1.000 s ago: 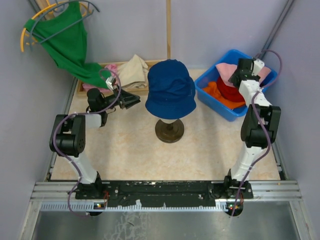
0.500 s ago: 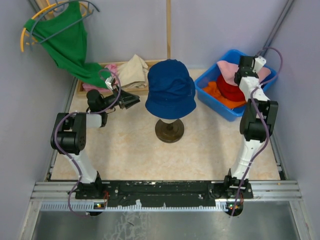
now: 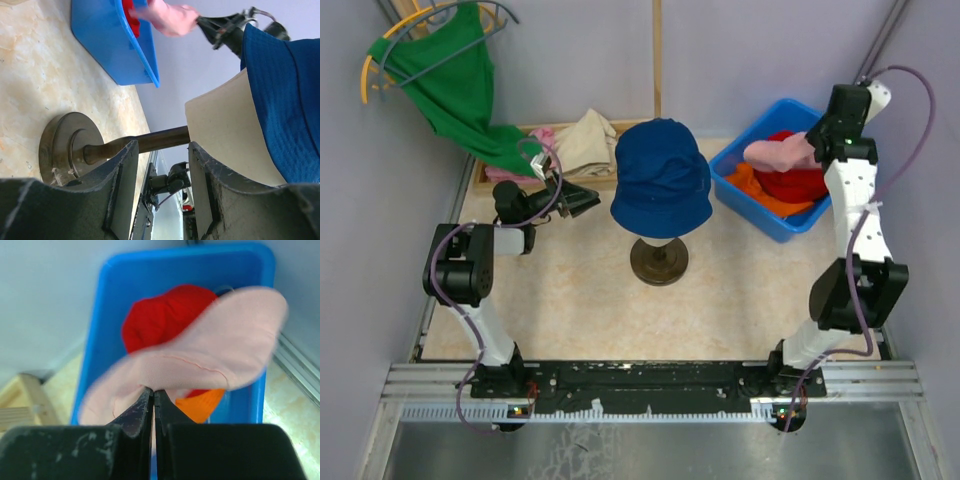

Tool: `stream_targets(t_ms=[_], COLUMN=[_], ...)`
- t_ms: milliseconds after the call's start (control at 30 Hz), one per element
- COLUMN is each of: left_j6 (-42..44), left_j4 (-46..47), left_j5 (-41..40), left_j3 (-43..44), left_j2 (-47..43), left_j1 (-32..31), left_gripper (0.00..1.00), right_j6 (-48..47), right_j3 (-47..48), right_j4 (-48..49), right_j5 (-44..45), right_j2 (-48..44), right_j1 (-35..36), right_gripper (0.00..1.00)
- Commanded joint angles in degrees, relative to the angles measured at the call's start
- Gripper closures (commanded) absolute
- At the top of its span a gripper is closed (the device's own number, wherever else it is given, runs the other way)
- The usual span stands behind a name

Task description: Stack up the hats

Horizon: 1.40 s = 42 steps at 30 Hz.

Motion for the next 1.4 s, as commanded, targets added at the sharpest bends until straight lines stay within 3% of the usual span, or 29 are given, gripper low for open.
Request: stream_targets(t_ms=[0,333,433,467,700,967,1100,1133,1267,1300,1367], left_j6=[-0.9,-1.7,-1.8,-1.8,-2.8,-4.5,-4.6,-4.7,-4.6,-4.3,-3.2], left_j4=[3.2,3.8,4.2,4.4,6.0,8.3,8.3,8.3,8.1,7.7,6.0], left_j5=[1.5,2.6,2.6,2.5,2.3,2.2,2.2,2.2,2.3,2.6,2.9], left_j3=[0.6,1.7,0.9,0.7,0.9,1.2,1.6,1.8,2.1,2.3,2.7], left_j2=[1.2,1.6,1.7,1.8,3.5,5.1,5.3,5.2,5.0,4.9,4.2], left_j1=[0.3,0.3,0.2,0.2,0.3,0.3,0.3,0.2,0.2,0.2,0.3], left_gripper=[0.49,0.49,0.49,0.5,0.49,0.49,0.49,0.49,0.49,0.49,0.49], right_j6=[3.1,4.7,5.1,4.8,3.0,2.4,2.9,3.1,3.7,3.7,3.2], right_j3=[7.9,28.4,31.3,31.6,30.4,25.9,25.8,25.6,24.7,24.6,25.1], right_j4=[-4.6,-12.9,-14.1,-14.2,-13.8,-9.3,-9.3,-9.0,-8.4,-8.4,-9.0], right_j5=[-5.5,-14.4,-16.7,-16.9,-16.8,-17.1,-17.3,-17.6,-17.9,-17.8,-17.7], right_j2=[-2.9,20.5,24.6,25.3,25.1,23.6,25.3,25.4,24.8,24.3,22.9], right_j1=[-0.6,-0.7,-0.7,-0.7,-0.7,-0.8,-0.7,-0.7,-0.6,-0.6,-0.7], right_gripper=[1.0,1.0,0.76,0.72,0.5,0.36,0.45,0.52,0.95,1.0,1.0])
